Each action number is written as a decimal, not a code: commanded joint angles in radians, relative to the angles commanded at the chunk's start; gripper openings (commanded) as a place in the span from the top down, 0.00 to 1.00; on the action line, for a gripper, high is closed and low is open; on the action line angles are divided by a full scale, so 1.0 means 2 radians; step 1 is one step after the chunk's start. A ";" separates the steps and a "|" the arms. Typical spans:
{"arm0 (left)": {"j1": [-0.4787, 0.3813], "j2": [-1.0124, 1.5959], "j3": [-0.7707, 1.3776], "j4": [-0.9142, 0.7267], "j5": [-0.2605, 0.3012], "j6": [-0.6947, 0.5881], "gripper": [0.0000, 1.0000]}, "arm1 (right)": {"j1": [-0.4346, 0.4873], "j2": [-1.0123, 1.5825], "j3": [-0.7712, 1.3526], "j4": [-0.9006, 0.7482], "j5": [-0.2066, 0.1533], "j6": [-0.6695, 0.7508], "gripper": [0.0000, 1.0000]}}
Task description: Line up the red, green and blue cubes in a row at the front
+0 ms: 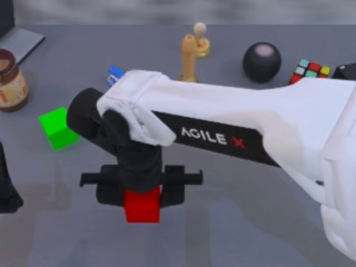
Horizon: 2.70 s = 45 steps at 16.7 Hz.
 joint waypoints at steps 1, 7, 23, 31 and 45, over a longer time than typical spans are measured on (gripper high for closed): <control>0.000 0.000 0.000 0.000 0.000 0.000 0.00 | 0.001 0.003 -0.013 0.015 0.000 0.000 1.00; 0.000 0.000 0.000 0.000 0.000 0.000 0.00 | 0.002 0.007 -0.026 0.029 0.000 0.001 0.92; 0.000 0.000 0.000 0.000 0.000 0.000 0.00 | 0.002 0.007 -0.026 0.029 0.000 0.001 0.00; 0.000 0.000 0.000 0.000 0.000 0.000 0.00 | 0.003 0.004 -0.006 0.009 0.001 0.001 0.00; -0.002 0.025 0.025 -0.017 0.001 0.013 0.00 | -0.009 -0.044 0.049 -0.076 0.010 -0.017 0.00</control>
